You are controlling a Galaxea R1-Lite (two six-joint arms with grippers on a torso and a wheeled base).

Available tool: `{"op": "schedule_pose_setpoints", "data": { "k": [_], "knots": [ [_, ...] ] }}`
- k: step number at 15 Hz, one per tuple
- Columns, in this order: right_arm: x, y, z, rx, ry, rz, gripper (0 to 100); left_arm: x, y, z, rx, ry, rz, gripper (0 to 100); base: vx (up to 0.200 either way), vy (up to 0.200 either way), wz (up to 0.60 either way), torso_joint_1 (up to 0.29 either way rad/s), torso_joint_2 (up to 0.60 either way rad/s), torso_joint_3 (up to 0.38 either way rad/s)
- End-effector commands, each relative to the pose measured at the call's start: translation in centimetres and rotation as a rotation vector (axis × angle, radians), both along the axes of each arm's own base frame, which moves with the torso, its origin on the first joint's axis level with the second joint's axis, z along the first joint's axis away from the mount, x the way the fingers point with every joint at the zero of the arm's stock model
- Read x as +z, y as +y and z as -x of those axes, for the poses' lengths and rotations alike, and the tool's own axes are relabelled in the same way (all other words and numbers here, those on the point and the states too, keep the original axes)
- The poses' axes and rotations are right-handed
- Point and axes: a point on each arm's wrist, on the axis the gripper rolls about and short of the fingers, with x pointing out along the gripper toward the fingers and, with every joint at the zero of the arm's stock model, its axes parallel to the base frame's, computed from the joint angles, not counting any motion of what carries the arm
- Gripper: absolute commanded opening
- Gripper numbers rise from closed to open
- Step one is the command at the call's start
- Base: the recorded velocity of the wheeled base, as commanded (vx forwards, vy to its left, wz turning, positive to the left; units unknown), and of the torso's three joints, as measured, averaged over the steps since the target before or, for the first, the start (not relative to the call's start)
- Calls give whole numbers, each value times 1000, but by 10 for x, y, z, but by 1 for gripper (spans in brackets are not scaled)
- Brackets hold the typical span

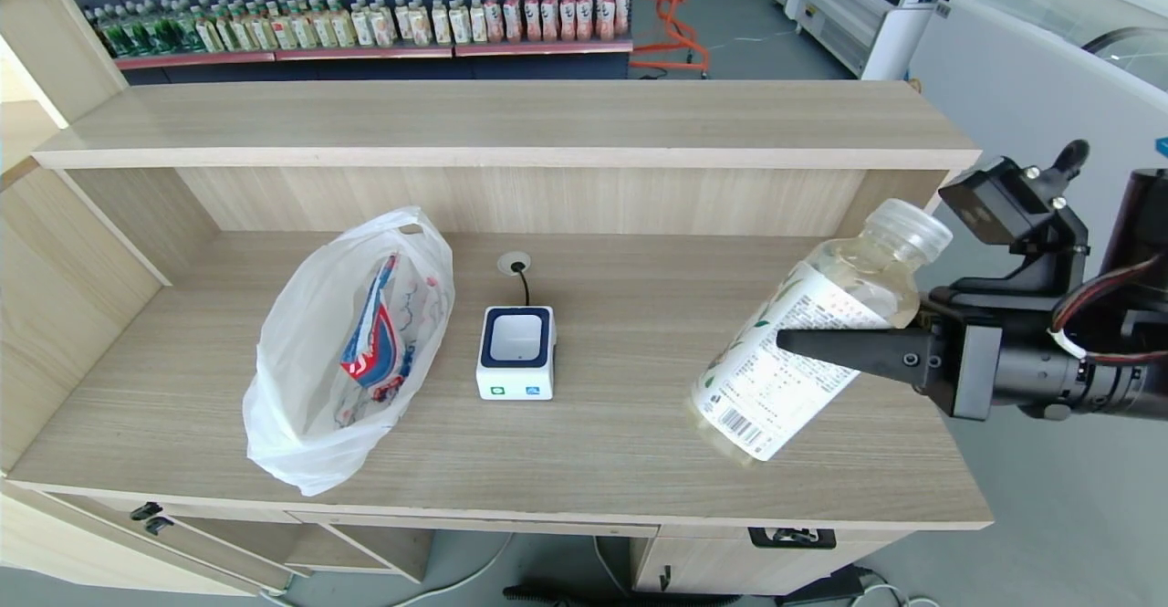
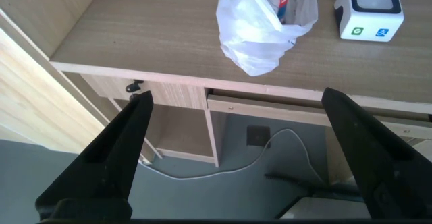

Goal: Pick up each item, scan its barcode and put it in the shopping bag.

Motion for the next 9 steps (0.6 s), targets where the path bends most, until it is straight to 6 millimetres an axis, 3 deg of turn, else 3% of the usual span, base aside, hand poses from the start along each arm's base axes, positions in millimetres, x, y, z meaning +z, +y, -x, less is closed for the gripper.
{"op": "schedule_pose_setpoints", "data": {
  "k": [1,9],
  "knots": [
    [9,5,18,51,-33,-16,0,0,0,0,1,0,0,100,0,0,0,0,0,0],
    [12,13,24,95,0,-23,0,0,0,0,1,0,0,100,0,0,0,0,0,0]
  ]
}}
